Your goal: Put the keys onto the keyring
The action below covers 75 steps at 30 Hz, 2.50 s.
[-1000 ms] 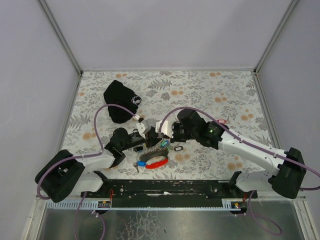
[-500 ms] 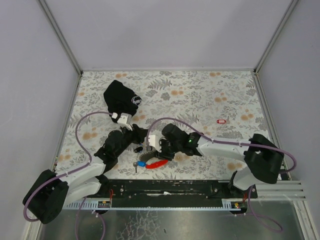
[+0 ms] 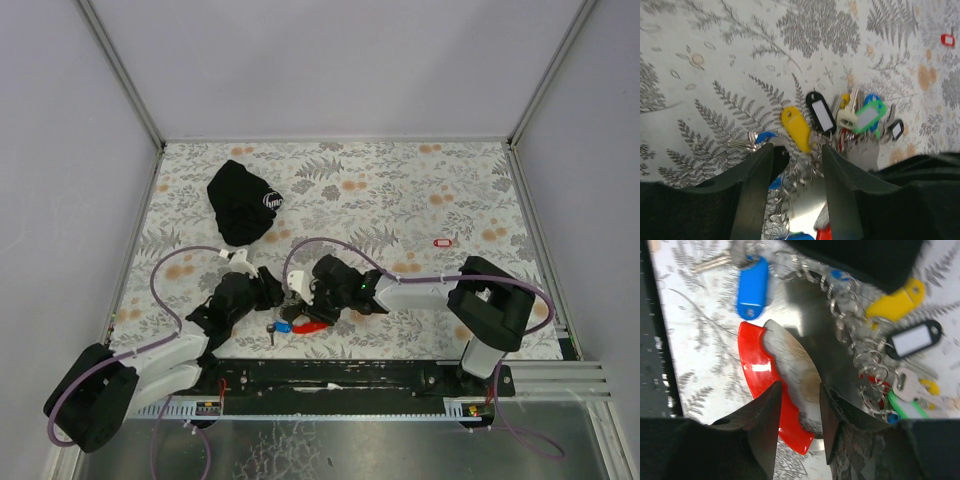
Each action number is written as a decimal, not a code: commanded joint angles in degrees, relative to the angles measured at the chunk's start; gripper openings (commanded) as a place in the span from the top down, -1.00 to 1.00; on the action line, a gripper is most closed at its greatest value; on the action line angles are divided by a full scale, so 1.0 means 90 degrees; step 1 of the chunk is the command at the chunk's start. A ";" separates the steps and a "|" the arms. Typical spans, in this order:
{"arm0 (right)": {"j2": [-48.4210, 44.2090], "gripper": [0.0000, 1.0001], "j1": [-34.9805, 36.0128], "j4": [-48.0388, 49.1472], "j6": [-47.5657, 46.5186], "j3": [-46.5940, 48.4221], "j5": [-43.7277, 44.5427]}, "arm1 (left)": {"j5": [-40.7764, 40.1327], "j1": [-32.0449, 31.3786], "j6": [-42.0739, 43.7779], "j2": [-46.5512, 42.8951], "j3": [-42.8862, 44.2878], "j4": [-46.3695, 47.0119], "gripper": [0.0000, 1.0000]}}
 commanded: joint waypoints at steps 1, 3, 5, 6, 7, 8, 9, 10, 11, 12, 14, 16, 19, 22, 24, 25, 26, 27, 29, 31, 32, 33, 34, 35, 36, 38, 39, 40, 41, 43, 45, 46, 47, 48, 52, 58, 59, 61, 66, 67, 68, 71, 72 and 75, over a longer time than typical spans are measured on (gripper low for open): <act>-0.0157 0.15 -0.0646 -0.0333 0.0348 -0.0434 0.0732 | 0.0655 0.0042 -0.0346 0.0534 0.0001 0.0727 0.13; -0.0387 0.15 -0.0929 -0.0356 0.0505 -0.0626 0.0887 | 0.0916 0.0043 -0.0358 0.0844 0.0124 0.0923 0.12; -0.0699 0.16 -0.1191 -0.0213 0.0695 -0.0803 0.0701 | 0.1065 0.0040 -0.0372 0.1026 0.0251 0.1012 0.10; -0.0789 0.16 -0.1233 -0.0175 0.0732 -0.0839 0.0750 | 0.1091 0.0042 -0.0382 0.1072 0.0283 0.1053 0.08; -0.0840 0.16 -0.1243 -0.0178 0.0770 -0.0831 0.0898 | 0.1107 0.0043 -0.0392 0.1080 0.0301 0.1084 0.07; -0.0831 0.16 -0.1246 -0.0300 0.0758 -0.0747 0.1048 | 0.1114 0.0043 -0.0397 0.1053 0.0311 0.1106 0.07; -0.0793 0.16 -0.1244 -0.0505 0.0735 -0.0630 0.1219 | 0.1095 0.0043 -0.0382 0.1025 0.0335 0.1077 0.05; -0.0753 0.16 -0.1244 -0.0788 0.0722 -0.0507 0.1422 | 0.1038 0.0043 -0.0327 0.0974 0.0362 0.0999 0.04; -0.0757 0.16 -0.1250 -0.0950 0.0687 -0.0431 0.1529 | 0.0979 0.0041 -0.0291 0.0904 0.0398 0.0892 0.03; -0.0832 0.16 -0.1246 -0.1008 0.0609 -0.0392 0.1524 | 0.0931 0.0043 -0.0257 0.0833 0.0426 0.0753 0.02; -0.1127 0.16 -0.1236 -0.0855 0.0480 -0.0467 0.1008 | 0.0781 0.0048 -0.0221 0.0628 0.0423 0.0534 0.00; -0.1448 0.16 -0.1212 -0.0551 0.0406 -0.0591 0.0477 | 0.0560 0.0053 -0.0283 0.0414 0.0403 0.0228 -0.01; -0.1655 0.16 -0.1059 -0.0217 0.0324 -0.0582 -0.0059 | 0.0360 0.0052 -0.0445 0.0126 0.0341 -0.0157 -0.01; -0.1475 0.16 -0.0752 -0.0016 0.0157 -0.0378 -0.0270 | 0.0392 0.0052 -0.0525 0.0003 0.0305 -0.0358 -0.02; -0.1201 0.15 -0.0572 0.0065 0.0140 -0.0177 -0.0271 | 0.0572 0.0050 -0.0607 0.0045 0.0288 -0.0387 -0.01; -0.1084 0.15 -0.0510 0.0116 0.0145 -0.0087 -0.0261 | 0.0662 0.0052 -0.0690 0.0076 0.0270 -0.0372 0.01; -0.0976 0.15 -0.0458 0.0168 0.0147 -0.0028 -0.0251 | 0.0770 0.0052 -0.0753 0.0124 0.0244 -0.0359 0.04; -0.0896 0.15 -0.0428 0.0218 0.0167 0.0006 -0.0254 | 0.0854 0.0050 -0.0829 0.0130 0.0222 -0.0354 0.07; -0.0792 0.15 -0.0414 0.0355 0.0237 0.0016 -0.0214 | 0.1094 0.0044 -0.1059 0.0125 0.0140 -0.0325 0.12; -0.0736 0.16 -0.0414 0.0429 0.0266 -0.0007 -0.0241 | 0.1239 0.0013 -0.1274 0.0059 0.0015 -0.0258 0.14; -0.0717 0.18 -0.0401 0.0457 0.0268 -0.0013 -0.0295 | 0.1263 -0.0016 -0.1357 0.0028 -0.0041 -0.0225 0.14; -0.0685 0.21 -0.0361 0.0516 0.0271 -0.0022 -0.0344 | 0.1237 -0.0038 -0.1415 -0.0003 -0.0094 -0.0204 0.14; -0.0661 0.26 -0.0306 0.0595 0.0269 -0.0032 -0.0354 | 0.1218 -0.0052 -0.1439 -0.0040 -0.0122 -0.0210 0.14; -0.0626 0.30 -0.0241 0.0714 0.0269 -0.0038 -0.0359 | 0.1162 -0.0055 -0.1442 -0.0064 -0.0126 -0.0244 0.13; -0.0588 0.34 -0.0180 0.0856 0.0298 -0.0062 -0.0350 | 0.1080 -0.0056 -0.1442 -0.0099 -0.0115 -0.0302 0.13; -0.0499 0.41 -0.0084 0.1044 0.0371 -0.0034 -0.0353 | 0.0917 -0.0055 -0.1442 -0.0151 -0.0068 -0.0471 0.13; -0.0451 0.45 -0.0041 0.1112 0.0407 -0.0008 -0.0357 | 0.0862 -0.0055 -0.1451 -0.0178 -0.0039 -0.0564 0.13; -0.0387 0.49 -0.0012 0.1163 0.0438 0.0014 -0.0356 | 0.0837 -0.0056 -0.1459 -0.0200 -0.0010 -0.0668 0.13; -0.0358 0.52 0.0005 0.1225 0.0463 0.0047 -0.0371 | 0.0821 -0.0055 -0.1464 -0.0233 0.0024 -0.0768 0.13; -0.0136 0.58 0.0042 0.1268 0.0476 0.0129 -0.0429 | 0.0782 -0.0055 -0.1503 -0.0284 0.0079 -0.1025 0.13; 0.0006 0.61 0.0095 0.1270 0.0486 0.0223 -0.0465 | 0.0781 -0.0055 -0.1533 -0.0354 0.0116 -0.1207 0.13; 0.0060 0.61 0.0121 0.1274 0.0482 0.0260 -0.0471 | 0.0765 -0.0054 -0.1552 -0.0384 0.0124 -0.1294 0.14; 0.0102 0.62 0.0142 0.1289 0.0482 0.0284 -0.0458 | 0.0738 -0.0055 -0.1559 -0.0434 0.0129 -0.1363 0.14; 0.0146 0.64 0.0157 0.1316 0.0482 0.0313 -0.0427 | 0.0709 -0.0060 -0.1560 -0.0486 0.0142 -0.1412 0.14; 0.0269 0.69 0.0189 0.1322 0.0476 0.0402 -0.0261 | 0.0623 -0.0061 -0.1545 -0.0596 0.0165 -0.1528 0.14; 0.0396 0.71 0.0189 0.1375 0.0459 0.0420 -0.0021 | 0.0655 -0.0055 -0.1521 -0.0522 0.0195 -0.1571 0.15; 0.0430 0.71 0.0191 0.1364 0.0458 0.0438 -0.0021 | 0.0678 -0.0060 -0.1521 -0.0511 0.0195 -0.1559 0.16; 0.0486 0.72 0.0192 0.1333 0.0458 0.0467 -0.0013 | 0.0696 -0.0055 -0.1516 -0.0488 0.0205 -0.1558 0.17; 0.0579 0.71 0.0194 0.1345 0.0428 0.0492 0.0046 | 0.0732 -0.0060 -0.1536 -0.0490 0.0205 -0.1568 0.18; 0.0599 0.71 0.0192 0.1359 0.0428 0.0490 0.0085 | 0.0758 -0.0056 -0.1540 -0.0481 0.0205 -0.1562 0.18; 0.0623 0.70 0.0196 0.1387 0.0429 0.0485 0.0151 | 0.0783 -0.0057 -0.1535 -0.0463 0.0210 -0.1560 0.18; 0.0695 0.65 0.0197 0.1429 0.0400 0.0480 0.0364 | 0.0866 -0.0053 -0.1550 -0.0419 0.0217 -0.1560 0.19; 0.0707 0.64 0.0197 0.1445 0.0390 0.0481 0.0426 | 0.0888 -0.0060 -0.1558 -0.0409 0.0215 -0.1555 0.19; 0.0723 0.64 0.0201 0.1577 0.0421 0.0432 0.0574 | 0.0947 -0.0067 -0.1629 -0.0413 0.0182 -0.1545 0.20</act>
